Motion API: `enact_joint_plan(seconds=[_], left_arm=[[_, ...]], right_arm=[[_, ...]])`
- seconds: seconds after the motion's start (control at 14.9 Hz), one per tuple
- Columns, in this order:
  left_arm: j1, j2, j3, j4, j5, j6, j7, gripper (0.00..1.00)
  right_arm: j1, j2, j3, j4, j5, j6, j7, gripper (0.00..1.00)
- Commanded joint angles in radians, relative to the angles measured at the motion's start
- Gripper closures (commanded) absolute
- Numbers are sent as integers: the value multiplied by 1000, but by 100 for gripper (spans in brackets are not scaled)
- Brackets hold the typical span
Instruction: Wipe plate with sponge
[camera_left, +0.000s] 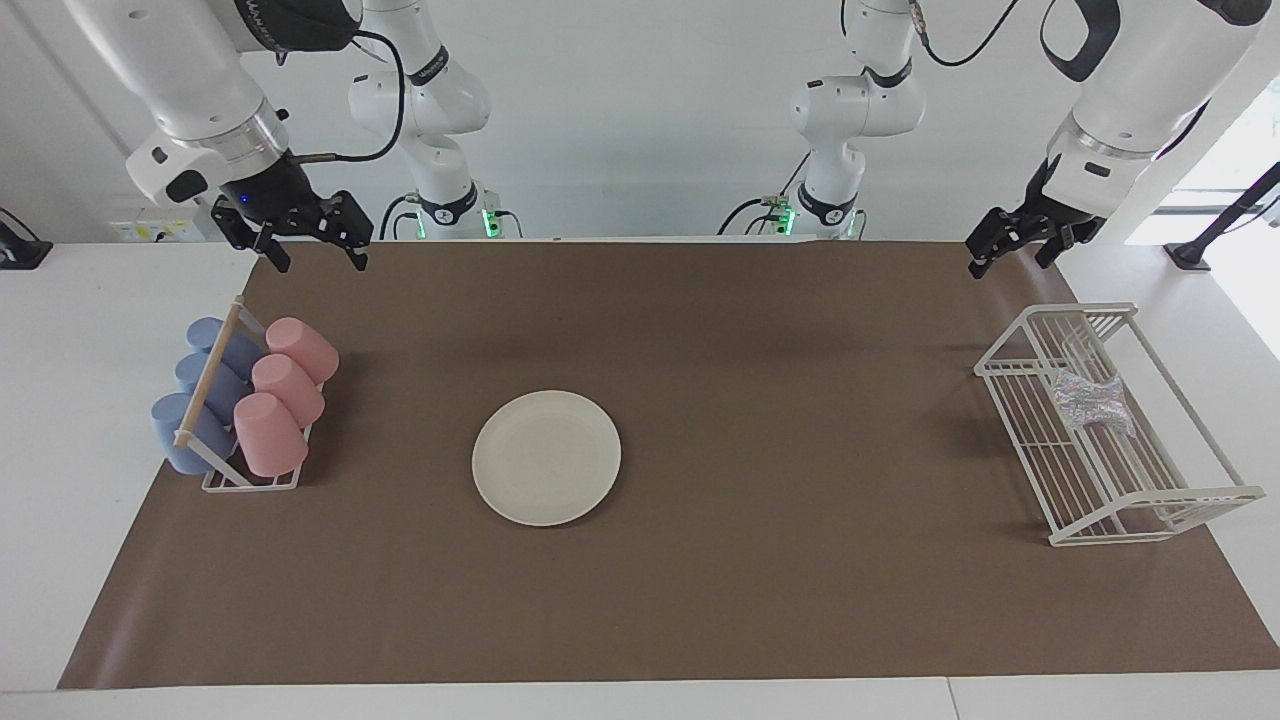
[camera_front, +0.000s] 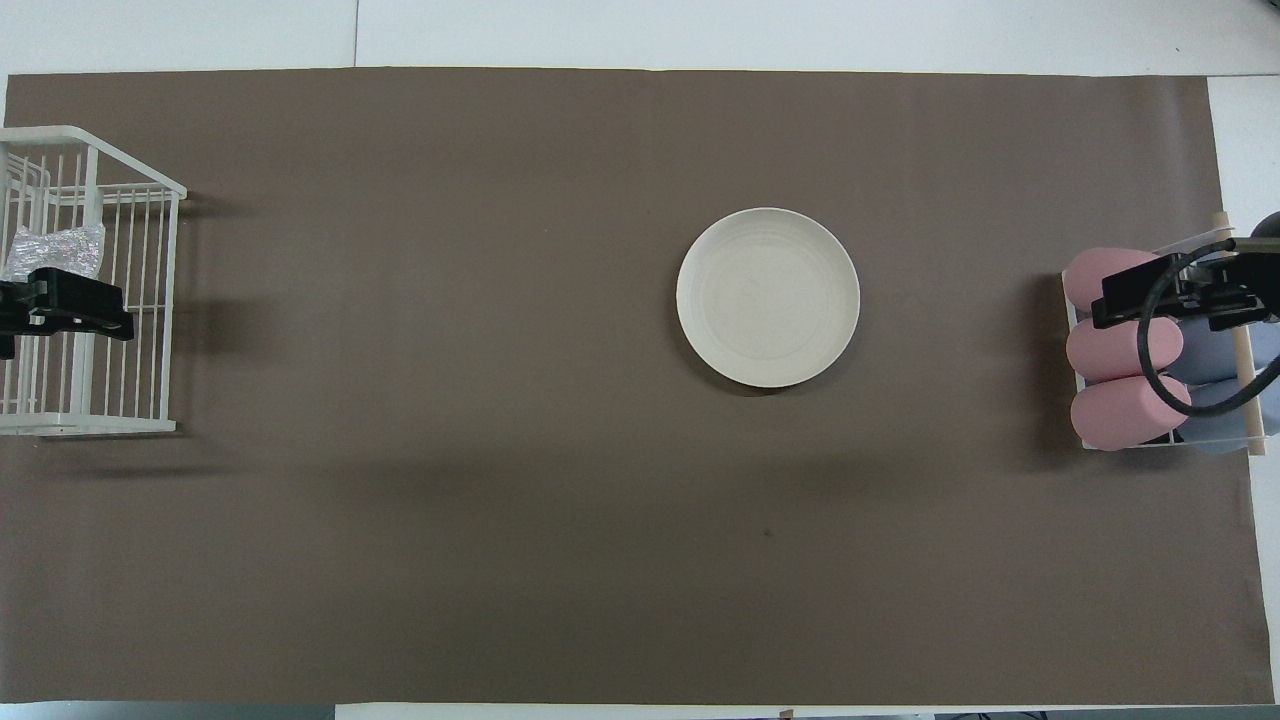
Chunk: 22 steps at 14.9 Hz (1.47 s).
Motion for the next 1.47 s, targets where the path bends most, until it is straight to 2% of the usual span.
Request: enact_joint_plan(seconds=[0.0, 0.54, 0.94, 1.21, 1.41], left_arm=[[3, -20, -2, -19, 13, 15, -1, 0], [4, -21, 6, -19, 13, 32, -5, 0], [13, -9, 6, -32, 30, 94, -108, 0], [-23, 80, -3, -18, 203, 109, -183, 0], [-62, 196, -3, 17, 371, 110, -229, 0]], right_arm=[[-4, -25, 9, -31, -17, 23, -6, 0], [-4, -25, 11, -29, -17, 23, 3, 0], [33, -25, 12, -40, -17, 87, 198, 0], [58, -43, 12, -84, -17, 95, 489, 0], [88, -46, 12, -88, -14, 95, 664, 0]])
